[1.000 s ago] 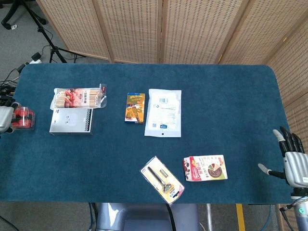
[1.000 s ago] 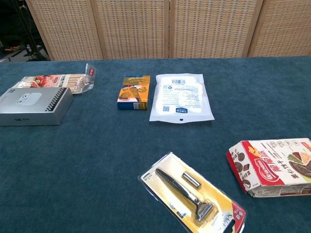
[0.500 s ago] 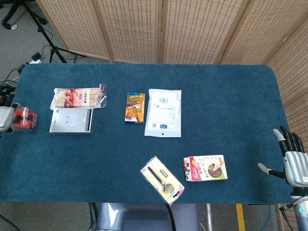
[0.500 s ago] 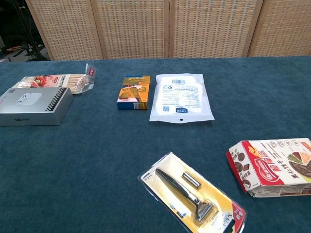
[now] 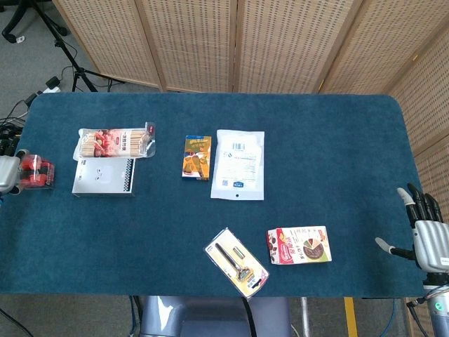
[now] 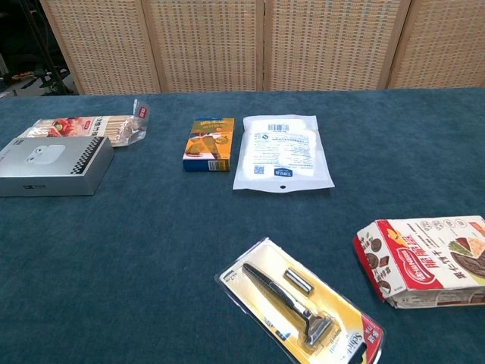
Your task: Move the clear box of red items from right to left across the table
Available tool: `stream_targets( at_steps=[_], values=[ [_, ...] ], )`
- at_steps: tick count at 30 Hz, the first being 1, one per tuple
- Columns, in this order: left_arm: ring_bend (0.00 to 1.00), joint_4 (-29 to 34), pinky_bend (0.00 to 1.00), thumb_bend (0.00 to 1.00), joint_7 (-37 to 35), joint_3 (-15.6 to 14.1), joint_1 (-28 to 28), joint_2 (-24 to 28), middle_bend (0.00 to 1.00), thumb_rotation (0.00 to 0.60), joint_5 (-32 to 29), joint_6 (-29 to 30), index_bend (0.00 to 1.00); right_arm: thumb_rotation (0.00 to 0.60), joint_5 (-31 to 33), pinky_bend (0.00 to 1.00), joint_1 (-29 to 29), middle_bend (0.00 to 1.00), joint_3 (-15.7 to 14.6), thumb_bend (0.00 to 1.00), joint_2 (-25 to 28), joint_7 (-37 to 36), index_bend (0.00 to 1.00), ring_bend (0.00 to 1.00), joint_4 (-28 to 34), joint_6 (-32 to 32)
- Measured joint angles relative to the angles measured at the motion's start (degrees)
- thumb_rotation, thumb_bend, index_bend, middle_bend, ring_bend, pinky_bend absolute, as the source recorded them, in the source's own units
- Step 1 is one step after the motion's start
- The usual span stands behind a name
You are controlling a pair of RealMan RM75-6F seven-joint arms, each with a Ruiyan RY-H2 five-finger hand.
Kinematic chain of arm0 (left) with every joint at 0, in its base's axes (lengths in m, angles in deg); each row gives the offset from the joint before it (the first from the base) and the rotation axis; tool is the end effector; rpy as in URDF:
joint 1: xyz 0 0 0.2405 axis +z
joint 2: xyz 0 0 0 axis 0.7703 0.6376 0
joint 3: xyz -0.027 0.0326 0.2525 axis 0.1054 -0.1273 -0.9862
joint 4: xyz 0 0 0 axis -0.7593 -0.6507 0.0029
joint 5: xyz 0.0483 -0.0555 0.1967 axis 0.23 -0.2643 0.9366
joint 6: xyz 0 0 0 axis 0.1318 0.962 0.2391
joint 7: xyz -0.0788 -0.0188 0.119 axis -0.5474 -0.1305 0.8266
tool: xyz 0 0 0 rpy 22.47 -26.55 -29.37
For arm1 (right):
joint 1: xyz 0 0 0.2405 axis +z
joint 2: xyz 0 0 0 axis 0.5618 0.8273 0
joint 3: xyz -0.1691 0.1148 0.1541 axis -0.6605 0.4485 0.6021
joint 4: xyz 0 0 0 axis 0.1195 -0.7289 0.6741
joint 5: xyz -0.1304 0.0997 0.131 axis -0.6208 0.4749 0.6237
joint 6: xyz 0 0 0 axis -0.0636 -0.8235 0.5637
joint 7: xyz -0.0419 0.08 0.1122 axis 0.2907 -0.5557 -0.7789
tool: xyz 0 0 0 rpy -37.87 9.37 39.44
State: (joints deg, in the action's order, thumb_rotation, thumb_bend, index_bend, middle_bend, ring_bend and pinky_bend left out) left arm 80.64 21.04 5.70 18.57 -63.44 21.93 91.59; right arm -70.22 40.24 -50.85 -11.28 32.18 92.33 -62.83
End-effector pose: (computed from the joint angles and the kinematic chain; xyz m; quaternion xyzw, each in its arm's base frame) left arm -0.3893 0.3701 0.1857 -0.6697 -0.3174 -0.1079 0.6626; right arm -0.3169 -0.2024 0.1744 0.5509 -0.4040 0.4399 0.5828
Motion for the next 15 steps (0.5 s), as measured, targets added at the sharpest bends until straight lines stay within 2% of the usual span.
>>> stream_targets(
  at_steps=[6, 15],
  values=[
    [0.0, 0.06, 0.0, 0.17, 0.66, 0.66, 0.17, -0.33, 0.0, 0.6, -0.69, 0.0, 0.1, 0.6, -0.02, 0.0, 0.01, 0.0, 0.04, 0.03, -0.05, 0.13, 0.0, 0.0, 0.07, -0.08],
    [0.0, 0.35, 0.0, 0.17, 0.15, 1.32, 0.35, -0.33, 0.0, 0.6, -0.77, 0.1, 0.07, 0.6, 0.17, 0.0, 0.08, 0.0, 0.13, 0.03, -0.09, 0.31, 0.0, 0.0, 0.14, 0.03]
  ],
)
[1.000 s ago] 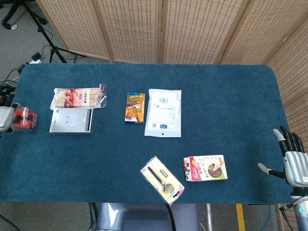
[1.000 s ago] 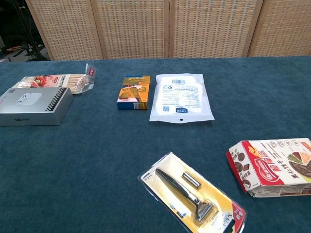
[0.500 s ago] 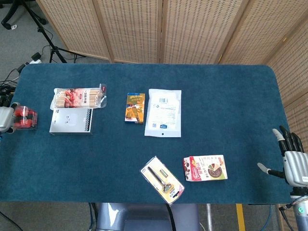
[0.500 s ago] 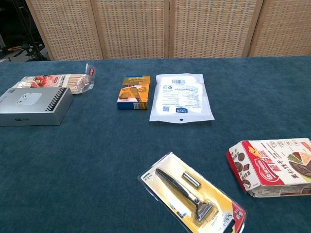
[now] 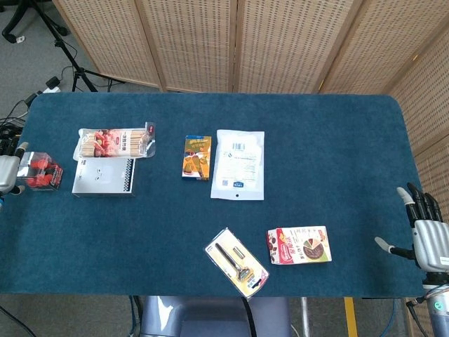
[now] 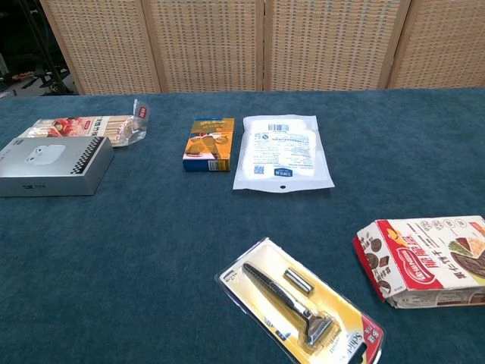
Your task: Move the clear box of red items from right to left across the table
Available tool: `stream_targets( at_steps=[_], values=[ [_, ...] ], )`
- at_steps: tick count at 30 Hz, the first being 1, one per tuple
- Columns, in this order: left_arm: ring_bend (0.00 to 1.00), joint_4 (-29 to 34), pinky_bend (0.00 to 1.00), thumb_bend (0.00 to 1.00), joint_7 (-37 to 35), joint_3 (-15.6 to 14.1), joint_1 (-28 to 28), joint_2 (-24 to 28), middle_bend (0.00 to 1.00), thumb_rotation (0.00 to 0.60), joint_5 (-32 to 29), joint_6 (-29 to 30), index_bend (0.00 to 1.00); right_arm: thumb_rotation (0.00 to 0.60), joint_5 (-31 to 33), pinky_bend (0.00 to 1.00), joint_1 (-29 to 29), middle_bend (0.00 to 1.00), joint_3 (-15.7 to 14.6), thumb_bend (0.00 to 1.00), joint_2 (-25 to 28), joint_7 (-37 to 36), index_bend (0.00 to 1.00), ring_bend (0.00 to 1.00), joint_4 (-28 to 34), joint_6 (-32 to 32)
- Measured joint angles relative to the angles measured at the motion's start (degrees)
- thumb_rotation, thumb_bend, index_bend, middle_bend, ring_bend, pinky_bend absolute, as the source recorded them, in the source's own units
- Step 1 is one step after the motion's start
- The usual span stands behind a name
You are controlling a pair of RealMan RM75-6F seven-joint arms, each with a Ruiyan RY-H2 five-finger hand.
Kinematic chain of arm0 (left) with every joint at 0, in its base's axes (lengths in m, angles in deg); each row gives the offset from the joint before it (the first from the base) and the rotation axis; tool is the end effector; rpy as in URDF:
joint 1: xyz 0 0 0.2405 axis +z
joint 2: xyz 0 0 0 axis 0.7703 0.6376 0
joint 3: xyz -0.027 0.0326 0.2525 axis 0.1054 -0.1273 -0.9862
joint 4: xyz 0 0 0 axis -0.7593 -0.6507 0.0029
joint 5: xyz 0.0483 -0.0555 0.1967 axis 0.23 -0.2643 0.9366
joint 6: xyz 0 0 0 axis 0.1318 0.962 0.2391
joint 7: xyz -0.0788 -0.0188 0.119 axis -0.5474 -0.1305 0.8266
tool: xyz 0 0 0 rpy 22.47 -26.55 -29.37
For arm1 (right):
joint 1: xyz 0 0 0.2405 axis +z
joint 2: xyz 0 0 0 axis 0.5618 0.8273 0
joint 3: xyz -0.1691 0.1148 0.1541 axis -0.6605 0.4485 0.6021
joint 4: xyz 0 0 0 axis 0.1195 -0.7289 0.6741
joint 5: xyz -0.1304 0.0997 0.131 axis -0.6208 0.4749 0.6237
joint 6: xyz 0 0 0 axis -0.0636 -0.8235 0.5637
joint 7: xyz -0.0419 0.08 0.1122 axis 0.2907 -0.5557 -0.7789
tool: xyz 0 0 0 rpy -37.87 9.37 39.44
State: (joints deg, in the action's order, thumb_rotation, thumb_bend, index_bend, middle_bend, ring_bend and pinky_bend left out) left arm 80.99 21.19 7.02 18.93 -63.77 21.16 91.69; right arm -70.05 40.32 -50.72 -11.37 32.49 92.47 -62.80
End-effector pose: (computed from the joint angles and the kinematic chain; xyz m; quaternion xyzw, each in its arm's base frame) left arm -0.3882 0.3707 0.1846 -0.6602 -0.3263 -0.1182 0.6661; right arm -0.3162 -0.2033 0.1740 0.5503 -0.4035 0.4400 0.5837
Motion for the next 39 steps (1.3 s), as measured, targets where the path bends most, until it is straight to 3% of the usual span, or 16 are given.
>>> stream_targets(
  at_steps=[6, 11, 15, 19, 25, 32, 39],
  values=[
    [0.0, 2.9, 0.0, 0.14, -2.73, 0.68, -0.03, 2.03, 0.0, 0.6, 0.33, -0.33, 0.02, 0.6, -0.05, 0.0, 0.11, 0.0, 0.02, 0.03, -0.03, 0.17, 0.0, 0.0, 0.1, 0.09],
    [0.0, 9.48, 0.0, 0.14, -7.19, 0.94, -0.31, 6.73, 0.0, 0.6, 2.05, -2.21, 0.01, 0.6, -0.3, 0.0, 0.09, 0.0, -0.05, 0.03, 0.03, 0.16, 0.0, 0.0, 0.26, -0.04],
    [0.0, 15.69, 0.0, 0.13, -9.25, 1.13, -0.08, 10.59, 0.0, 0.6, 5.04, -0.24, 0.01, 0.6, -0.56, 0.0, -0.02, 0.0, -0.17, 0.03, 0.08, 0.23, 0.0, 0.0, 0.46, -0.28],
    [0.0, 24.06, 0.0, 0.15, -10.25, 1.73, 0.93, 14.01, 0.0, 0.6, 8.4, 6.0, 0.01, 0.6, -1.11, 0.0, -0.09, 0.0, -0.35, 0.03, 0.06, 0.28, 0.0, 0.0, 0.49, -0.62],
    [0.0, 32.84, 0.0, 0.16, -8.67, 2.47, 3.87, 15.02, 0.0, 0.6, 11.63, 18.09, 0.01, 0.6, -1.86, 0.0, 0.04, 0.0, -0.72, 0.03, -0.08, 1.03, 0.0, 0.0, 0.06, -0.58],
    [0.0, 38.35, 0.0, 0.16, 1.42, -0.13, 10.37, 8.85, 0.0, 0.6, 16.27, 31.8, 0.01, 0.6, -2.46, 0.0, 0.66, 0.0, -1.68, 0.03, -0.12, 4.76, 0.0, 0.0, 0.12, 1.08],
    [0.0, 39.44, 0.0, 0.16, 2.56, -3.59, 17.02, 3.4, 0.0, 0.6, 19.68, 40.24, 0.01, 0.6, -3.0, 0.0, 1.27, 0.0, -2.4, 0.03, -1.15, 8.56, 0.0, 0.0, 0.03, 2.07]
  ],
)
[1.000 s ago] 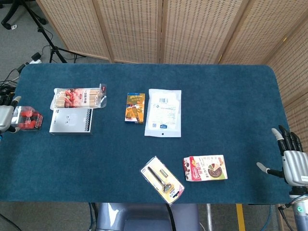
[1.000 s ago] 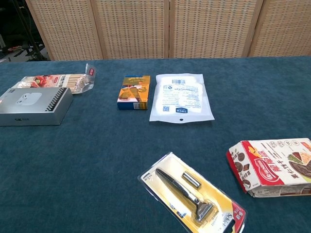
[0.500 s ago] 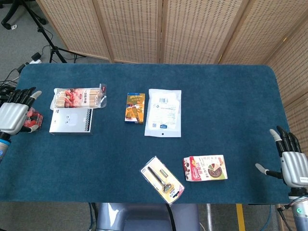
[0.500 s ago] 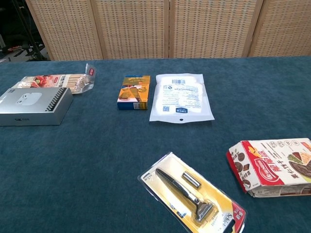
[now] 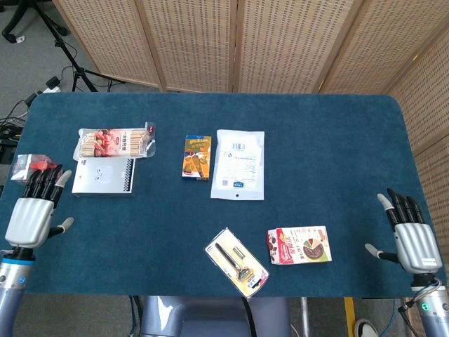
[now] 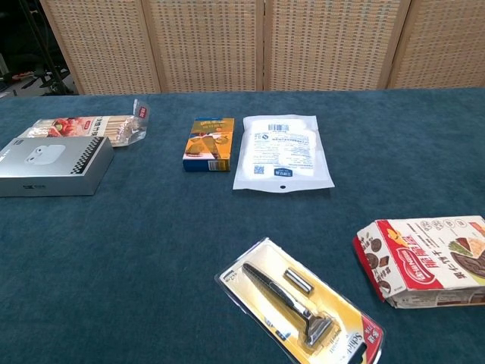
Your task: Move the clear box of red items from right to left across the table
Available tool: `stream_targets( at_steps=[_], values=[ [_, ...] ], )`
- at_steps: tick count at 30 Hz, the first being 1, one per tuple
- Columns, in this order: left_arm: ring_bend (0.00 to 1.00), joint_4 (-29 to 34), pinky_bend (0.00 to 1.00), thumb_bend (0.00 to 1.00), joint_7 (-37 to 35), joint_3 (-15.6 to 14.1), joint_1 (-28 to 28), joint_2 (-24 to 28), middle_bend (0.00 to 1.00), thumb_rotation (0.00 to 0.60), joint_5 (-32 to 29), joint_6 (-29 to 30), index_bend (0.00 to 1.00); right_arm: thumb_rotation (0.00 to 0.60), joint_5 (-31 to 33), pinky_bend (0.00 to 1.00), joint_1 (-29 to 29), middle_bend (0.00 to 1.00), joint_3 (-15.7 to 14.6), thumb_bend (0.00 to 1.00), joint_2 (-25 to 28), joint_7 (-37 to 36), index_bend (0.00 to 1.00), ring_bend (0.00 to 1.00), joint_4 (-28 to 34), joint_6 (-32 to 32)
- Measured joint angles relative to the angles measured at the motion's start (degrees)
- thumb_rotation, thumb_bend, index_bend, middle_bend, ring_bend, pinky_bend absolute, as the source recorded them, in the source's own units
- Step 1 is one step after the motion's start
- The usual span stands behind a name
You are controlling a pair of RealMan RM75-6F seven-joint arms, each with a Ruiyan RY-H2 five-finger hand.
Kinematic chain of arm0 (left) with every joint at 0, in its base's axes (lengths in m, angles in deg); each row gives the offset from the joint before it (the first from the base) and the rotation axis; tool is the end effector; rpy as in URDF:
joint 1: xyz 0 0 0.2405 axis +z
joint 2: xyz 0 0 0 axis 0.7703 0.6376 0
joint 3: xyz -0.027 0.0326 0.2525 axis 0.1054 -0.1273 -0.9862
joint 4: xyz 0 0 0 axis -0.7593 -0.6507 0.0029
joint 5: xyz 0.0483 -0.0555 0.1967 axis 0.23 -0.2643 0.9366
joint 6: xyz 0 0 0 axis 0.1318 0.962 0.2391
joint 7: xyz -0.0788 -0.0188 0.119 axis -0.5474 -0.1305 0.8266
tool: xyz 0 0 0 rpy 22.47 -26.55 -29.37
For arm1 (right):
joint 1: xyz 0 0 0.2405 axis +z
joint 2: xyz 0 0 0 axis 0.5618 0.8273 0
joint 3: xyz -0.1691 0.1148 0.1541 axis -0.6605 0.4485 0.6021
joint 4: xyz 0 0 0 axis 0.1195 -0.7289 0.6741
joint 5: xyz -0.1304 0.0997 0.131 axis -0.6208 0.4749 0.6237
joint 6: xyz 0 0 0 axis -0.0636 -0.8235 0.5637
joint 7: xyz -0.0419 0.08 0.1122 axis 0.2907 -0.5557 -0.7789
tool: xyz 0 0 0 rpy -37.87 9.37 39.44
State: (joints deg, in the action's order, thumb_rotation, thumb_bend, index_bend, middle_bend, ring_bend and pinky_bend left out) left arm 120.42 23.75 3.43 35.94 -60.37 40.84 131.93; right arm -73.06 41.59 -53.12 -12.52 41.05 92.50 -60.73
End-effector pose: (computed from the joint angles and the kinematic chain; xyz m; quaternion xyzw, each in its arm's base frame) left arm -0.2784 0.2287 0.1297 -0.6416 -0.3051 -0.3905 0.5855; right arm -0.3094 -0.2016 0.1531 0.6123 -0.3713 0.3910 0.5782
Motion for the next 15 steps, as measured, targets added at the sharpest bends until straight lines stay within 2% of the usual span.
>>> stream_targets(
  at_steps=[7, 15],
  values=[
    [0.0, -0.45, 0.0, 0.16, 1.39, -1.98, 3.29, -1.92, 0.0, 0.6, 1.51, 2.96, 0.01, 0.6, -0.04, 0.0, 0.35, 0.0, -0.31, 0.03, -1.2, 2.87, 0.0, 0.0, -0.12, 0.4],
    [0.0, -2.64, 0.0, 0.16, -1.89, -2.61, 5.49, -2.36, 0.0, 0.6, 2.17, 4.55, 0.01, 0.6, 1.0, 0.0, 0.66, 0.0, -0.45, 0.03, -2.15, 4.31, 0.0, 0.0, -0.56, 1.53]
  ],
)
